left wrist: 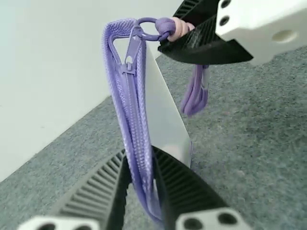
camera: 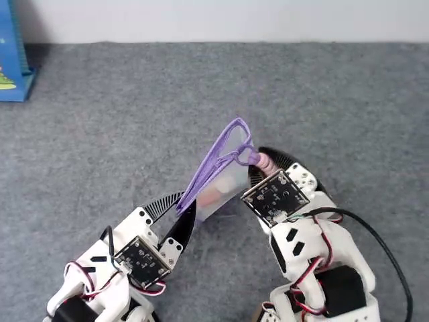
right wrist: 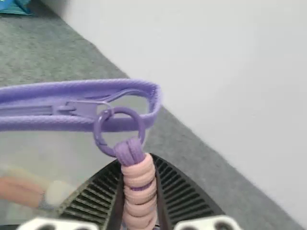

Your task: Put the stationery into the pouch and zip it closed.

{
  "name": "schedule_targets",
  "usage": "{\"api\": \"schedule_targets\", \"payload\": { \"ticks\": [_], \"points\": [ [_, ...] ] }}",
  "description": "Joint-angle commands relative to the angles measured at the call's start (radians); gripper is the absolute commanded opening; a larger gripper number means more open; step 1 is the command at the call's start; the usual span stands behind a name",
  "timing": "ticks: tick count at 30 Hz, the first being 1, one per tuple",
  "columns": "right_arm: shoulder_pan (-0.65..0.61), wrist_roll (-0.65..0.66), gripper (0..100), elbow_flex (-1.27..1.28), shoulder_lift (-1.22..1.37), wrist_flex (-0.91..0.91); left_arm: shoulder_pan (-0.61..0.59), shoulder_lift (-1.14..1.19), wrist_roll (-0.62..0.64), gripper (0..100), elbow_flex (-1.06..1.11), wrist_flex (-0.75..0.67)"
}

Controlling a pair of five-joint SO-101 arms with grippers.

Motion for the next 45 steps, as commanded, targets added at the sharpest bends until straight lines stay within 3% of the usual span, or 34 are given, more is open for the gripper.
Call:
{"api": "schedule_targets", "payload": {
  "ticks": [1,16,20,24,30,35,45],
  "points": [
    [0.058,0.025,0.9,-0.028,0.004,-0.047,-0.002,0.002,-0.012,1,0.008,0.015],
    [0.208,0.051,0.9,-0.157,0.328,-0.157,-0.002,0.002,-0.035,1,0.010,0.017],
    [0.231,0.003,0.9,-0.196,0.363,-0.148,-0.002,0.002,-0.035,1,0.010,0.017],
    [0.194,-0.055,2.0,-0.201,0.361,-0.062,-0.002,0.002,-0.035,1,0.010,0.017],
    [0.096,-0.063,16.4,-0.199,0.291,0.168,-0.002,0.002,-0.037,1,0.010,0.017],
    [0.028,-0.101,15.4,-0.199,0.147,0.274,-0.002,0.002,-0.037,1,0.010,0.017],
    [-0.127,-0.141,15.4,-0.195,0.074,0.286,-0.002,0.002,-0.037,1,0.010,0.017]
  ]
}}
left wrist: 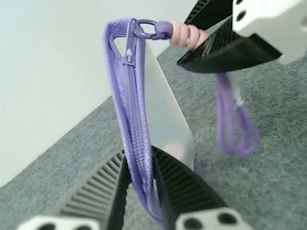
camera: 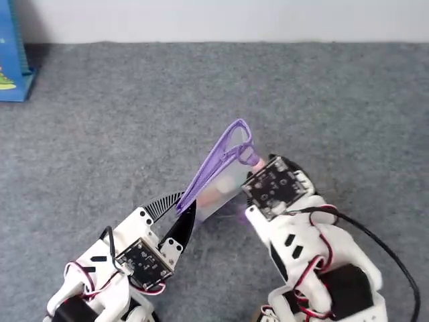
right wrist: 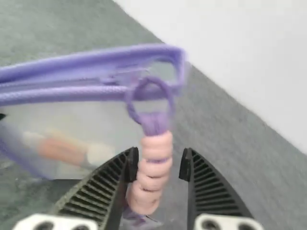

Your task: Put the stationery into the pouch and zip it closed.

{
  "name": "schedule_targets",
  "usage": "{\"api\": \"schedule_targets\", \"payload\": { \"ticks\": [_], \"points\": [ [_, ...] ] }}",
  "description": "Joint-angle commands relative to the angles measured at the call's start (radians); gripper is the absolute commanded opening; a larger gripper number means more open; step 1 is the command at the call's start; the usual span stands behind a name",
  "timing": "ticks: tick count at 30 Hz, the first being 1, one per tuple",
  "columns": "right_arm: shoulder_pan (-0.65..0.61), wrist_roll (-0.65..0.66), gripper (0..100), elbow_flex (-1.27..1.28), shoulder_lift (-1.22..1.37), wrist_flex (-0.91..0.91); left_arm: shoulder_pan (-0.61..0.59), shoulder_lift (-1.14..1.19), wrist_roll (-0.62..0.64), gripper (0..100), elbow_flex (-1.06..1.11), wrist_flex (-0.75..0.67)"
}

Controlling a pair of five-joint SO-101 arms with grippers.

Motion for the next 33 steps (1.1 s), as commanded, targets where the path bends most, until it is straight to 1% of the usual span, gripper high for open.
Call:
{"api": "schedule_targets", "payload": {
  "ticks": [1,4,12,19,20,22,23,25,26,28,30,33],
  "points": [
    [-0.035,-0.028,15.4,-0.055,-0.008,-0.001,-0.002,0.000,-0.008,1,0.008,0.017],
    [-0.035,-0.072,15.5,-0.054,-0.007,-0.016,-0.002,0.000,-0.008,1,0.008,0.017],
    [-0.033,-0.069,15.1,-0.034,0.007,-0.081,-0.002,0.000,-0.008,1,0.008,0.017],
    [-0.033,-0.075,14.9,0.020,0.116,-0.176,-0.002,0.000,-0.008,1,0.008,0.017],
    [-0.033,-0.069,14.3,0.020,0.119,-0.177,-0.002,0.000,-0.008,1,0.008,0.017],
    [-0.033,-0.066,9.4,0.018,0.113,-0.189,-0.002,0.000,-0.008,1,0.010,0.017],
    [-0.031,-0.052,6.1,0.018,0.104,-0.199,-0.002,0.000,-0.008,1,0.010,0.017],
    [-0.031,0.015,0.5,0.018,0.085,-0.205,-0.002,0.000,-0.008,1,0.016,0.017],
    [-0.031,0.044,0.8,0.018,0.074,-0.202,-0.002,0.000,-0.008,1,0.019,0.017],
    [-0.008,0.055,0.9,0.020,0.058,-0.202,-0.002,0.000,-0.009,1,0.019,0.017],
    [0.045,0.061,0.9,0.018,0.054,-0.214,-0.002,0.000,-0.009,1,0.019,0.017],
    [0.133,0.121,0.9,0.025,0.056,-0.262,-0.002,0.000,-0.009,1,0.019,0.017]
  ]
}}
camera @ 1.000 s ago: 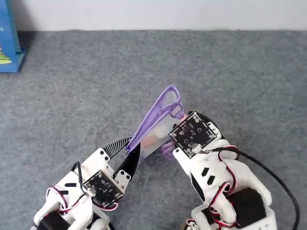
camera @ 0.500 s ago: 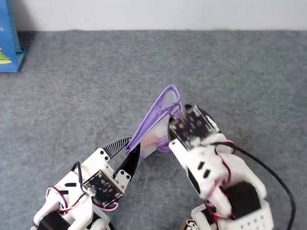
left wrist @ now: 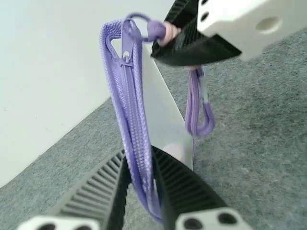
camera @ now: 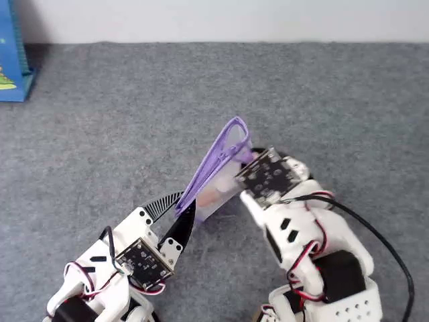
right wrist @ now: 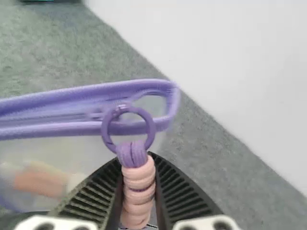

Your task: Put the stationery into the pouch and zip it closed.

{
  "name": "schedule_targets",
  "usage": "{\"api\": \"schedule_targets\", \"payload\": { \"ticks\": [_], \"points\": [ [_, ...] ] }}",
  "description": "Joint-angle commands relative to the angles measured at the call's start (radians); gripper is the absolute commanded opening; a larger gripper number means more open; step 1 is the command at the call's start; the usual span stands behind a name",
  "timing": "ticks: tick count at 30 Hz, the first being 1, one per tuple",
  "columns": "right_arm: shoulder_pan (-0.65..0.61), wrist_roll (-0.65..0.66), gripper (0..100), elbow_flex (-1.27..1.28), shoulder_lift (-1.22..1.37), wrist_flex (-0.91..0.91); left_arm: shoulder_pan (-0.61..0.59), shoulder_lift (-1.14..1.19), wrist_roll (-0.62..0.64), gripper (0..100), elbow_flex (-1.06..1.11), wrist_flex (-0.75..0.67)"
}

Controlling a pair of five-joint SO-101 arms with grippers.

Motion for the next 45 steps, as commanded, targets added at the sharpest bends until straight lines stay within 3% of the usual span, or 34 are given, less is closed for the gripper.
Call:
{"api": "schedule_targets", "payload": {
  "ticks": [1,12,27,32,37,45],
  "points": [
    [0.093,0.064,0.9,0.000,-0.004,-0.062,0.000,0.003,-0.009,1,0.016,0.017],
    [0.249,0.087,0.9,-0.006,0.185,-0.219,0.000,0.003,-0.009,1,0.018,0.017],
    [0.377,0.078,0.9,-0.104,0.351,-0.229,0.000,0.003,-0.011,1,0.025,0.015],
    [0.372,0.032,2.3,-0.106,0.349,-0.179,0.000,0.003,-0.011,1,0.025,0.014],
    [0.283,-0.014,18.0,-0.152,0.321,0.058,0.000,0.003,-0.011,1,0.025,0.014],
    [0.116,-0.095,18.5,-0.150,0.117,0.285,0.000,0.003,-0.011,1,0.025,0.014]
  ]
}}
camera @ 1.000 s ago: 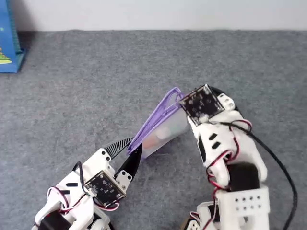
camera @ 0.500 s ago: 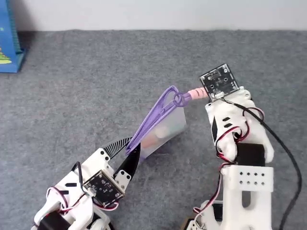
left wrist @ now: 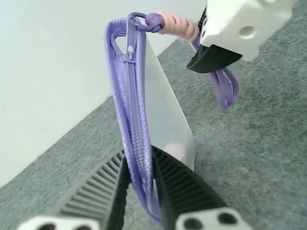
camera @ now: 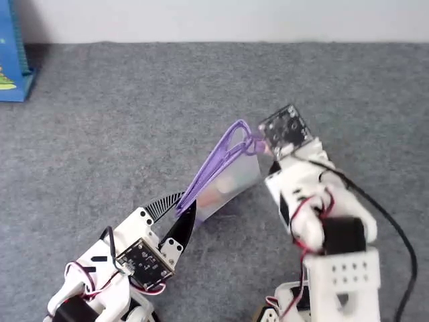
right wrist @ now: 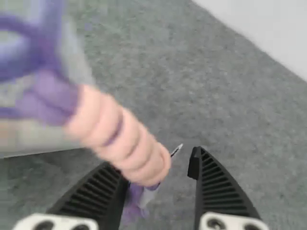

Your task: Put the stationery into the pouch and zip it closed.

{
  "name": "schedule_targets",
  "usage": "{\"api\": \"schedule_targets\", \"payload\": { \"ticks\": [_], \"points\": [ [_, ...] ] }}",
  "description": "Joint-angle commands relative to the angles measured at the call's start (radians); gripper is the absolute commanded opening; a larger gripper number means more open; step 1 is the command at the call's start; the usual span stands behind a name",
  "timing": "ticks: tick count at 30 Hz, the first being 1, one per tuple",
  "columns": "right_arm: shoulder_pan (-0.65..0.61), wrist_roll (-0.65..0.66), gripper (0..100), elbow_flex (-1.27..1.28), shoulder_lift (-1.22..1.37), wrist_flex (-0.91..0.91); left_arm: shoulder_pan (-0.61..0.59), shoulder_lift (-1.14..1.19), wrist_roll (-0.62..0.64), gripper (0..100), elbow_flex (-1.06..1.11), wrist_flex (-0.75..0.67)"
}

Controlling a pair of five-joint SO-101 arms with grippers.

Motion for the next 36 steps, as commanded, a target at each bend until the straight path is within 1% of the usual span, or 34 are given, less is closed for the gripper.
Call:
{"api": "schedule_targets", "payload": {
  "ticks": [1,6,11,18,22,25,26,28,31,33,36],
  "points": [
    [-0.076,-0.037,18.4,-0.063,-0.114,0.068,0.000,0.003,-0.009,1,0.019,0.012],
    [-0.177,-0.041,18.3,-0.061,-0.206,0.093,0.000,0.003,-0.009,1,0.019,0.012],
    [-0.240,-0.103,18.3,-0.058,-0.206,0.058,0.000,0.003,-0.009,1,0.019,0.014],
    [-0.246,-0.103,18.3,-0.058,-0.105,-0.021,0.000,0.003,-0.009,1,0.019,0.014],
    [-0.246,-0.140,18.3,-0.058,-0.058,-0.073,0.000,0.003,-0.009,1,0.019,0.014],
    [-0.243,-0.137,18.1,-0.058,-0.039,-0.108,0.000,0.003,-0.009,1,0.019,0.015],
    [-0.240,-0.135,17.0,-0.058,-0.036,-0.117,0.000,0.003,-0.009,1,0.019,0.015],
    [-0.239,-0.109,10.6,-0.060,-0.042,-0.133,0.000,0.003,-0.009,1,0.019,0.015],
    [-0.239,-0.006,0.7,-0.066,-0.045,-0.136,0.000,0.003,-0.009,1,0.019,0.015],
    [-0.236,0.025,1.3,-0.063,-0.061,-0.134,0.000,0.003,-0.009,1,0.019,0.015],
    [-0.177,0.038,0.8,-0.064,-0.091,-0.133,0.000,0.003,-0.009,1,0.019,0.015]
  ]
}}
